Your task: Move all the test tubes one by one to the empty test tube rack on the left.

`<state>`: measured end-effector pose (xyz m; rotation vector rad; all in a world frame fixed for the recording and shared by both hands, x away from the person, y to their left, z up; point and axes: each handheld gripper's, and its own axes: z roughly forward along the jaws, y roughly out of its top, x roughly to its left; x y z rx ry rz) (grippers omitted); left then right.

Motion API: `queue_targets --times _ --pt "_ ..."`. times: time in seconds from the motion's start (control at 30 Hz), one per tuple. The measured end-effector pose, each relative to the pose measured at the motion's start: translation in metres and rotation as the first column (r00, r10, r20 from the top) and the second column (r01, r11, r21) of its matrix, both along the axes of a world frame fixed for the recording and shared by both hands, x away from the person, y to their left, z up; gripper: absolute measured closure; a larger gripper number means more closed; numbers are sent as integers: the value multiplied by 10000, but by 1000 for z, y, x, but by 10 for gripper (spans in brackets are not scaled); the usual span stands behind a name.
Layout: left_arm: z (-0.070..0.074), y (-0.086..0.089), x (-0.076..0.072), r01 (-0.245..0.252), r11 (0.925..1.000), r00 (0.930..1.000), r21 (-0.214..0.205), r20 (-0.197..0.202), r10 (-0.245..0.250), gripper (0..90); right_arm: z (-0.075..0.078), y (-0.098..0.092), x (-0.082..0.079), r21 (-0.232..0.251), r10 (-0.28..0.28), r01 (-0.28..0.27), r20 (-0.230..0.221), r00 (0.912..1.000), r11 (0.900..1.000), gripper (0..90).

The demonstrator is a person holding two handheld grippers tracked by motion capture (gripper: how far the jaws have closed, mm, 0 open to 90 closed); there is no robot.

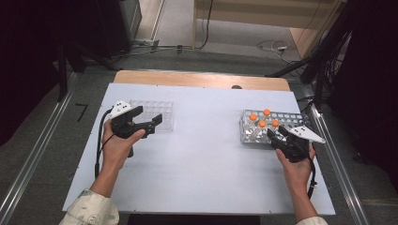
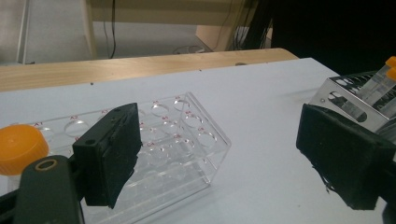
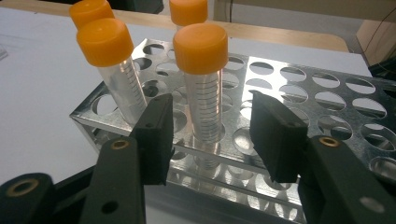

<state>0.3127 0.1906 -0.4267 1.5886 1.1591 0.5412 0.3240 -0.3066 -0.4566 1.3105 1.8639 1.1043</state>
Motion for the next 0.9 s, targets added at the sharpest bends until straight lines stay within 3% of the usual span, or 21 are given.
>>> queue_targets --times 0.3,0.57,0.9 --pt "-4 -6 0 86 9997 9999 247 -123 -83 154 -1 5 6 -27 187 -187 54 9998 9998 591" --pt "-7 -8 -1 127 9998 9998 164 -143 -124 154 -2 5 8 -101 235 -235 60 9997 9997 699" --pt "-8 -8 -1 80 9999 9999 68 -129 -79 156 12 3 2 99 212 -219 639 9977 9997 717"
